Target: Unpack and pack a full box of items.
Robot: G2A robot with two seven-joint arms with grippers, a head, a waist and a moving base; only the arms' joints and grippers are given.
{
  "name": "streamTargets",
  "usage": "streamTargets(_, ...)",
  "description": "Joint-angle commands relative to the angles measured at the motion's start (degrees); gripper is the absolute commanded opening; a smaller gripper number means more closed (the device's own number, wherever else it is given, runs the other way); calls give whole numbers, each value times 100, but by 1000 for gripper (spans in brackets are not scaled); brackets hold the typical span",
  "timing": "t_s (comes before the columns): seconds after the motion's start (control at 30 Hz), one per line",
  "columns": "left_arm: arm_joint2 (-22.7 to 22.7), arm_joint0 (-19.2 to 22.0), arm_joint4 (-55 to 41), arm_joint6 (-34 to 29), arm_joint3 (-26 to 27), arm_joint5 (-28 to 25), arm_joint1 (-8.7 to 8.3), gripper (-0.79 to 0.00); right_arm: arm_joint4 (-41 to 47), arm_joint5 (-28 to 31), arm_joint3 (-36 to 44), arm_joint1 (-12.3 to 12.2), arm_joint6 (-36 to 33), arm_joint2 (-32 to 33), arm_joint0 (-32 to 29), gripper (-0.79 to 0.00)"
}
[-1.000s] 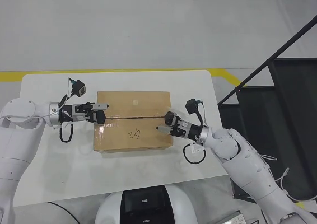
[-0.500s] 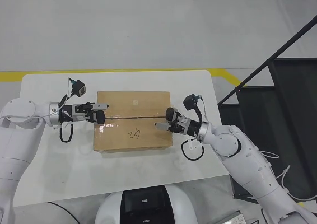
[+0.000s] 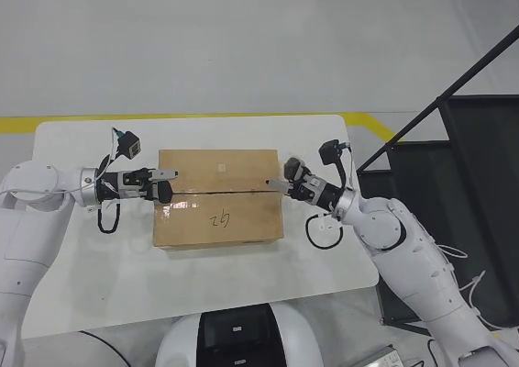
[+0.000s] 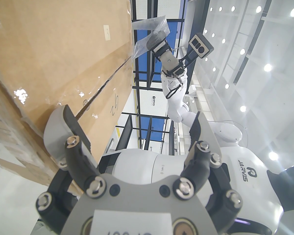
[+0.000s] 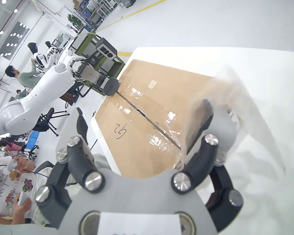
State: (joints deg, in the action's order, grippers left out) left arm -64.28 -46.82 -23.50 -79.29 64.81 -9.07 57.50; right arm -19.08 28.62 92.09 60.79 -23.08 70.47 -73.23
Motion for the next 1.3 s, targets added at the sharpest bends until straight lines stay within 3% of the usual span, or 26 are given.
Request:
streamTargets(0.0, 0, 0, 0, 0, 0, 0, 0, 0, -54, -37, 4, -2, 33, 43, 0, -40)
streamTargets(0.03, 0, 0, 0, 0, 0, 0, 0, 0, -51, -35, 17, -2, 47, 56, -13, -179)
streamTargets(0.1, 0, 0, 0, 0, 0, 0, 0, 0, -84, -29, 56, -7, 79, 108, -45, -613)
streamTargets(0.13, 0, 0, 0, 0, 0, 0, 0, 0, -126, -37, 87, -11, 116, 137, -75, -779)
streamTargets(0.73, 0, 0, 0, 0, 0, 0, 0, 0, -629, -288, 895, -53, 239, 403, -739, -785)
streamTargets(1.27, -31, -156, 9, 226, 201, 101, -15, 0, -1284, -1044, 324, 227, 131, -897, 165, -785)
